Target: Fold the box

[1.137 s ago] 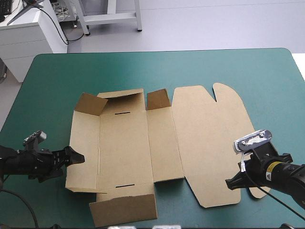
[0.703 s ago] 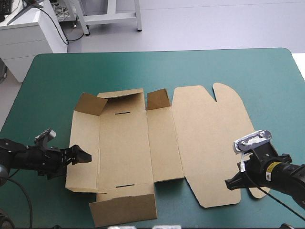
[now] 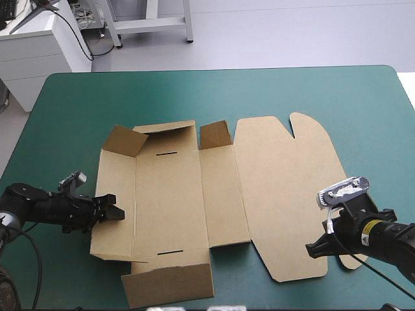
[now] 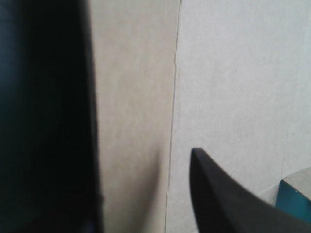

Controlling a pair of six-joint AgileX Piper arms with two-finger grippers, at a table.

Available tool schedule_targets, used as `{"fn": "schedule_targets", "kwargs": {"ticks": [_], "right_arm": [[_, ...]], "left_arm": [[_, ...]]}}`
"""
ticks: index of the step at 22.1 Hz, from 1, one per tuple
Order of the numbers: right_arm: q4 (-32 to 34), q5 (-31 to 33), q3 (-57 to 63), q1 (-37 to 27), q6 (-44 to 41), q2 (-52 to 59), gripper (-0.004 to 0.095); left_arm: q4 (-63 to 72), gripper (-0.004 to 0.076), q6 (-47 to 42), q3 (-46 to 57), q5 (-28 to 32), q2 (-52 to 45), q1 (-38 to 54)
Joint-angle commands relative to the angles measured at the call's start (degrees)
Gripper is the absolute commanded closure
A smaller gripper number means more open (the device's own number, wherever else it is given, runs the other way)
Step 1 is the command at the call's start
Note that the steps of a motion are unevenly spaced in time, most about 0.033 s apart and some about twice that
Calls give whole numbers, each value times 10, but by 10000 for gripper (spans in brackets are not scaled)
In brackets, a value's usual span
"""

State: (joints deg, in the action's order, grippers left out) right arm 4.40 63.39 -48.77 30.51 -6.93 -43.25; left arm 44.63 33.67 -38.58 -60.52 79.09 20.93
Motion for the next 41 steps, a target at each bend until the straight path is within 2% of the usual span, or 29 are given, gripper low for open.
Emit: {"fn": "schedule_targets", "kwargs": {"ticks": [1,2,4,7,9,13,19,24,28,32,35,38,41], "right_arm": [[2,-24,-15,-3,4,1,922],[2,-24,-15,-3,4,1,922],[5,-24,-15,-3,4,1,922],[34,-25,-21,-3,4,1,922],[60,-24,-38,-3,4,1,922],[105,-22,-83,-3,-7,2,922],[151,-8,-137,-3,-22,2,922],[160,-10,-159,-3,-22,2,922],[159,-11,-159,-3,-23,2,922],[162,-19,-159,-3,-23,2,922],[159,-18,-159,-3,-23,2,922],[159,-22,-159,-3,-23,2,922],[159,-30,-159,-3,-23,2,922]], "left_arm": [[27,620,-4,-13,-15,-12,-2],[27,689,-5,-13,-18,-12,-2],[25,731,-4,-13,-20,-12,-2],[26,731,55,-15,-41,-12,-2],[45,731,57,-21,-28,-12,-2],[60,731,74,-49,-43,-12,-2],[58,731,74,-133,-111,-12,-2],[31,731,74,-244,-135,-12,-15],[-68,731,67,-364,-97,-10,-108],[-233,731,39,-450,-16,22,-264],[-351,731,21,-468,45,64,-348],[-484,731,19,-468,144,106,-436],[-525,731,11,-468,206,120,-472]]}}
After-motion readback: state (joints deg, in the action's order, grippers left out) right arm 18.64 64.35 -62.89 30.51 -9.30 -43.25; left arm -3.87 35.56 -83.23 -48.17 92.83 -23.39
